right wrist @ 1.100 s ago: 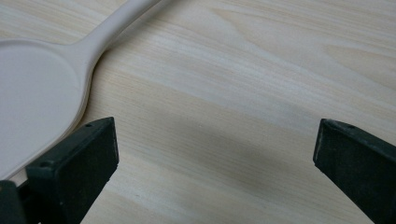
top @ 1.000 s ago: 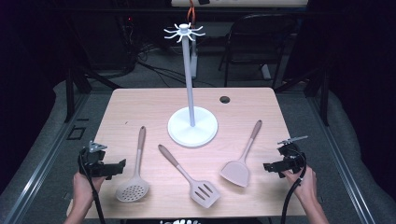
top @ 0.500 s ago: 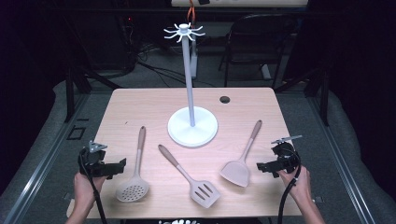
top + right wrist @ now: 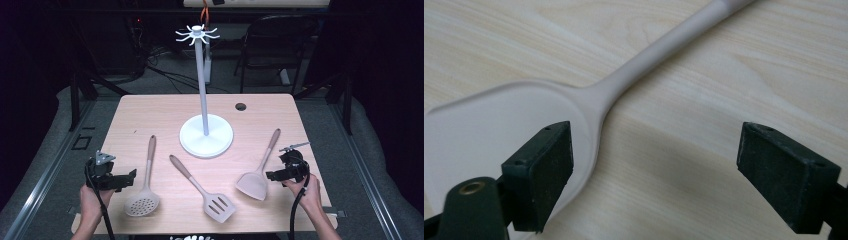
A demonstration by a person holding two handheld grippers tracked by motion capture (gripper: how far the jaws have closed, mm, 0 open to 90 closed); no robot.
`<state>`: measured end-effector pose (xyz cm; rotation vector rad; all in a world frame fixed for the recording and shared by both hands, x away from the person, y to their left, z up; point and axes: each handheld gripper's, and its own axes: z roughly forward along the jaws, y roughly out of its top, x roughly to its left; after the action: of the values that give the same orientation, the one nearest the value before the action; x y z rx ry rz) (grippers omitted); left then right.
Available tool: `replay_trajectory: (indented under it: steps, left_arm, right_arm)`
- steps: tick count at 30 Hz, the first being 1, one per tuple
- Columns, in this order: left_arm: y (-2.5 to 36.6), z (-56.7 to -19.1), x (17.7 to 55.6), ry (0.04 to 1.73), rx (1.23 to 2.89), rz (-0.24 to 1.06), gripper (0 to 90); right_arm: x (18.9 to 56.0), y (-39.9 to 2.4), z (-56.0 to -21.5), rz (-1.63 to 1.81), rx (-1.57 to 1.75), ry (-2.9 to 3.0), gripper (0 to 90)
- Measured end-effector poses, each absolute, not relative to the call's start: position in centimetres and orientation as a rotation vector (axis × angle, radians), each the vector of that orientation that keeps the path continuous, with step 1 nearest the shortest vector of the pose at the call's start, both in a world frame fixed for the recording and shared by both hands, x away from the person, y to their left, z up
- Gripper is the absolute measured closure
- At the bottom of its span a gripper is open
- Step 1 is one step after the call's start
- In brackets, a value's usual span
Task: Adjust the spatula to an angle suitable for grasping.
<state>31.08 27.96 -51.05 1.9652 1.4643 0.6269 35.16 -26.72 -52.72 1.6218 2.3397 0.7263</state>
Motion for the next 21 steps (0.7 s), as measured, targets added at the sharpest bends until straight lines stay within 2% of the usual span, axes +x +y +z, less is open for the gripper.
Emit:
replay_trajectory:
  steps: [21]
  left_arm:
    - [27.4,-51.2,31.1,1.455,1.995,0.62,1.7]
  right_arm:
    - [39.2,-23.5,-54.3,0.604,1.649,2.331,32.8]
